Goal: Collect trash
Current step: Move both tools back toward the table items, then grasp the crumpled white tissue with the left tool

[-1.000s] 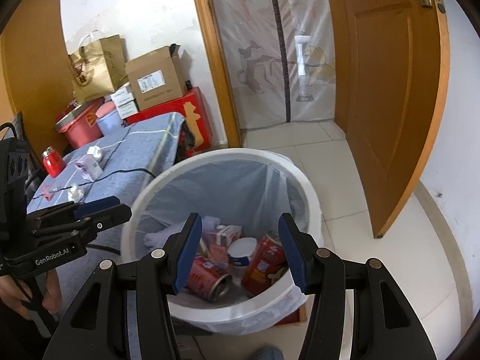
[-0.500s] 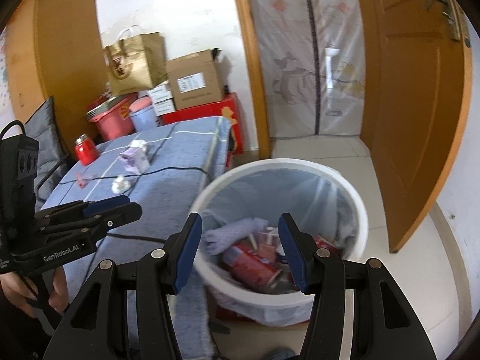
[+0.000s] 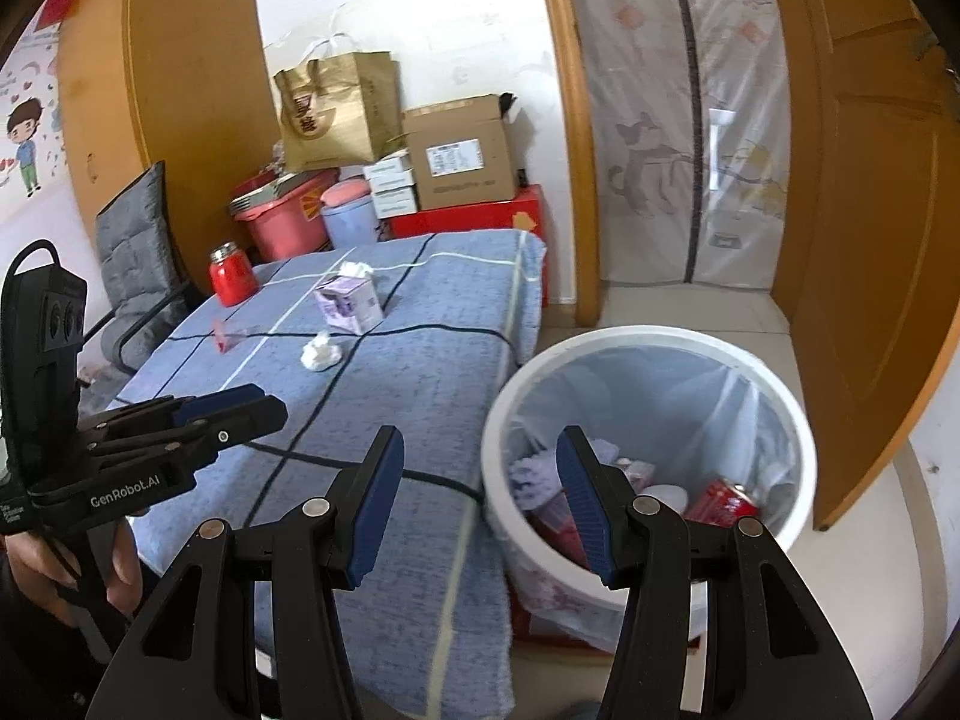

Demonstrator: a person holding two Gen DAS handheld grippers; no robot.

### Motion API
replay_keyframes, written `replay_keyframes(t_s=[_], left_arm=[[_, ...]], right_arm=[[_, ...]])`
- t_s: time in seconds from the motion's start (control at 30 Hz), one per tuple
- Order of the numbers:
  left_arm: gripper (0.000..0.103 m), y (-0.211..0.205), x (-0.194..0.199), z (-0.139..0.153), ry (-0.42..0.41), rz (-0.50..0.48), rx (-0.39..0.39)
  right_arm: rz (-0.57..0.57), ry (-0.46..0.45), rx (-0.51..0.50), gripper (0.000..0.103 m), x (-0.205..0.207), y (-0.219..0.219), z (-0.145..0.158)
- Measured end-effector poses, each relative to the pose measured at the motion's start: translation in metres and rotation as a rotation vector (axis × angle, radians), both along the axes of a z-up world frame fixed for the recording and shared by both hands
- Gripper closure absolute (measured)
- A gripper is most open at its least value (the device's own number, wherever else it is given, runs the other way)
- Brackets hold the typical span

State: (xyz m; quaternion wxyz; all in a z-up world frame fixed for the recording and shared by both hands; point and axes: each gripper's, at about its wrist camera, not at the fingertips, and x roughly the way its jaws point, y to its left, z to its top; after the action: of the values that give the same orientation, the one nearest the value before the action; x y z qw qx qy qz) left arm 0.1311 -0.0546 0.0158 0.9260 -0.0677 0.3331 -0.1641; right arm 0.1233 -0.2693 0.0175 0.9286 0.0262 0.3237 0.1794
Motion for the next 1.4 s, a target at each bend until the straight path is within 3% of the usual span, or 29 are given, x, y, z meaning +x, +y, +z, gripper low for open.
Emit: replay_keyframes(t_s=[0.63, 1.4], left_arm=[[0.069, 0.055, 0.016, -0.011, 0.024, 0.136, 0.020], [0.068, 0.056, 0.117, -0.045, 0.106, 0.162, 0.129]], right_arm=[[0.099, 0.024, 0.003, 0.049, 0.023, 0.038, -0.008], [0.136, 0.039, -0.012, 0.049, 0.066, 0.056, -0.017]])
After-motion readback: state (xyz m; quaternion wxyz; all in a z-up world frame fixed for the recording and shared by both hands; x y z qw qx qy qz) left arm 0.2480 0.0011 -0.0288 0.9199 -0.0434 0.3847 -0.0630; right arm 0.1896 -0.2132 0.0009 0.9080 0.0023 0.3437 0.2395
